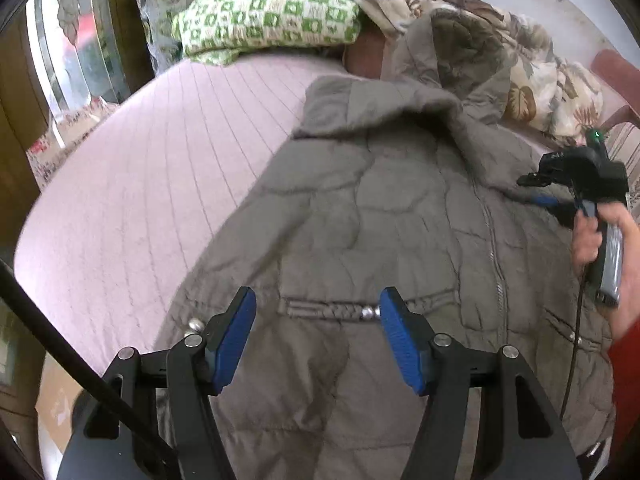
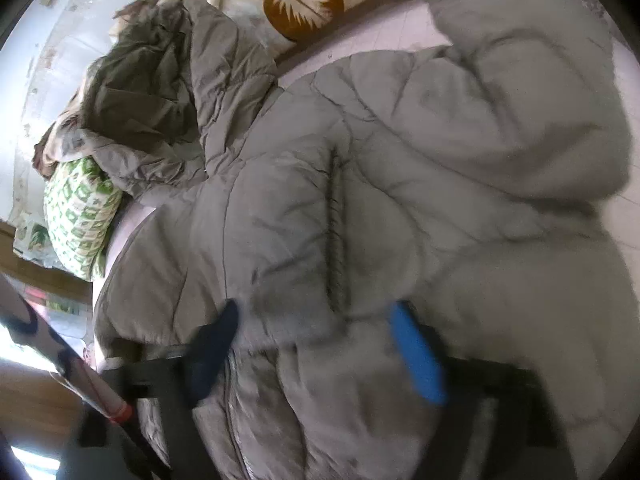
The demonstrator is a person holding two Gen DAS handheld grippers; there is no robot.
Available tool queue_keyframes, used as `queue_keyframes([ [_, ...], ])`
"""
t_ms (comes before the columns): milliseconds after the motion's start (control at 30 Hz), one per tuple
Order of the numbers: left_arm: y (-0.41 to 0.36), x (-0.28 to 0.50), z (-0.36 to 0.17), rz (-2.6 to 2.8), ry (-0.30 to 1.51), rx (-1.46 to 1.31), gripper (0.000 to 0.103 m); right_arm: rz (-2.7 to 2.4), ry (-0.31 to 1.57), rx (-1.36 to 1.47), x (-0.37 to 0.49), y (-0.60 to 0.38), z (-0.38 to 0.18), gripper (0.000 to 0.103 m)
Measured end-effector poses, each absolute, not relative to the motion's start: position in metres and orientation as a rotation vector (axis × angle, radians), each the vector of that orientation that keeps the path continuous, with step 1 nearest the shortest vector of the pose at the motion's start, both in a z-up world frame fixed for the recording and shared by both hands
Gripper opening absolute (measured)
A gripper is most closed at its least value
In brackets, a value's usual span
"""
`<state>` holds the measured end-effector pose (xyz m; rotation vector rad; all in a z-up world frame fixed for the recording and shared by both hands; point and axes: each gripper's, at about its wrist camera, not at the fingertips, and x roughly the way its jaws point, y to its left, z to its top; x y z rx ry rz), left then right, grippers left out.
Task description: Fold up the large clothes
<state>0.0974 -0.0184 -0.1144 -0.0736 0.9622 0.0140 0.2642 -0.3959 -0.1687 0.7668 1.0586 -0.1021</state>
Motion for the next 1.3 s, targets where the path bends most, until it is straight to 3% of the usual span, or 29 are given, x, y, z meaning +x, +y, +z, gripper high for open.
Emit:
queue_keyframes([
  [33, -0.019, 0.097, -0.114, 0.009, 0.965, -0.072, 0.063, -0.079, 1.079, 0.765, 0.270, -0.394, -0.166, 0.025],
  [67, -0.020, 0.095, -0.114, 0.008, 0.963, -0.066, 0.063, -0.069, 1.068, 0.752, 0.272, -0.395, -0.159, 0.022],
  [267, -0.028, 0.089, -0.107, 0.002, 0.941, -0.052, 0.063, -0.257, 0.988, 0.509, 0.264, -0.416, -0.116, 0.018],
  [500, -0.043, 0.079, -0.104, -0.022, 0.970, -0.027, 0.063, -0.338, 1.055, 0.453, 0.270, -0.429, -0.145, 0.018],
  [600, -0.049, 0.071, -0.094, -0.029, 0.953, -0.013, 0.063, -0.332, 1.083, 0.441, 0.270, -0.432, -0.161, 0.023],
  [667, -0.055, 0.067, -0.089, -0.040, 0.944, 0.000, 0.063, -0.324, 1.085, 0.444, 0.268, -0.437, -0.163, 0.036],
  [933, -0.080, 0.062, -0.088, -0.080, 0.951, 0.028, 0.063, -0.188, 0.920, 0.619, 0.196, -0.508, -0.111, 0.052],
  [1067, -0.092, 0.064, -0.095, -0.099, 0.980, 0.047, 0.063, -0.270, 0.863, 0.734, 0.163, -0.573, -0.113, 0.056],
  [1300, -0.106, 0.073, -0.106, -0.090, 1.012, 0.092, 0.063, -0.361, 0.811, 1.022, 0.148, -0.669, -0.168, 0.058],
])
